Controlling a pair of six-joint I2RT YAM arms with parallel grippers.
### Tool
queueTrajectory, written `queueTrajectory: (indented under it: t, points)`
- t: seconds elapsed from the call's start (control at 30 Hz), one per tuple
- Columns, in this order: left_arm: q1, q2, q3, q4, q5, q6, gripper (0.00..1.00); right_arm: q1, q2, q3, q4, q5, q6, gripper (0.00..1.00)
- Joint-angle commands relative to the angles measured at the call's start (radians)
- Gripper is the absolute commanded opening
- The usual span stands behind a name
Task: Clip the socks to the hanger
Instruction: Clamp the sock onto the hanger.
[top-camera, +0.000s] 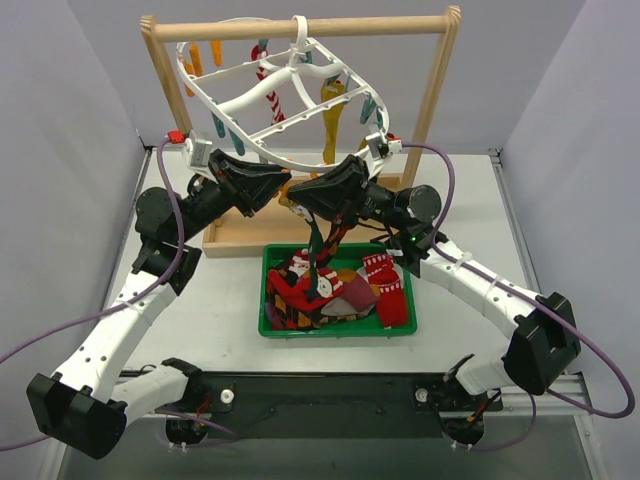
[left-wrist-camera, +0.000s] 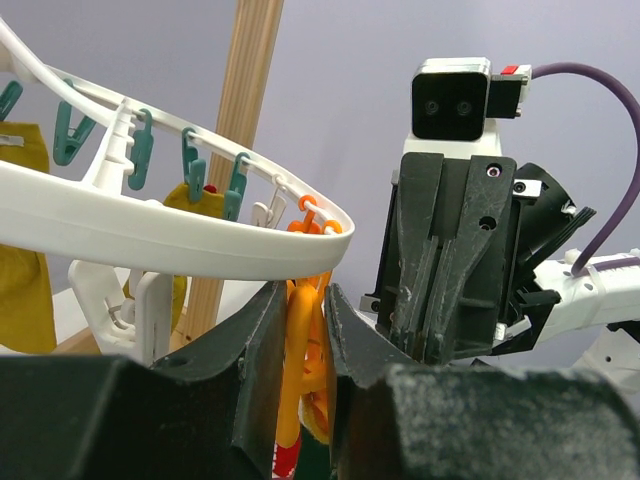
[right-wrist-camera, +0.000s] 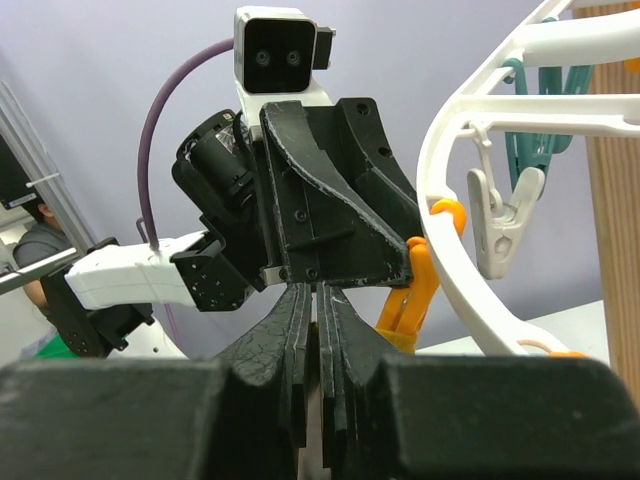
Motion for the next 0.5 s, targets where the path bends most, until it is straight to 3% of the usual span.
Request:
queueTrajectory:
  t: [0.0, 0.47]
  points:
    - [-0.015, -0.036, -0.005, 0.006, 0.068, -0.019, 0.0, 0.029, 0.019, 0.065, 0.155, -0.011, 0.019, 0.0]
    - [-0.016, -0.029, -0.01, -0.002, 0.071, -0.022, 0.0, 0.036, -0.009, 0.03, 0.22, 0.064, -0.062, 0.0]
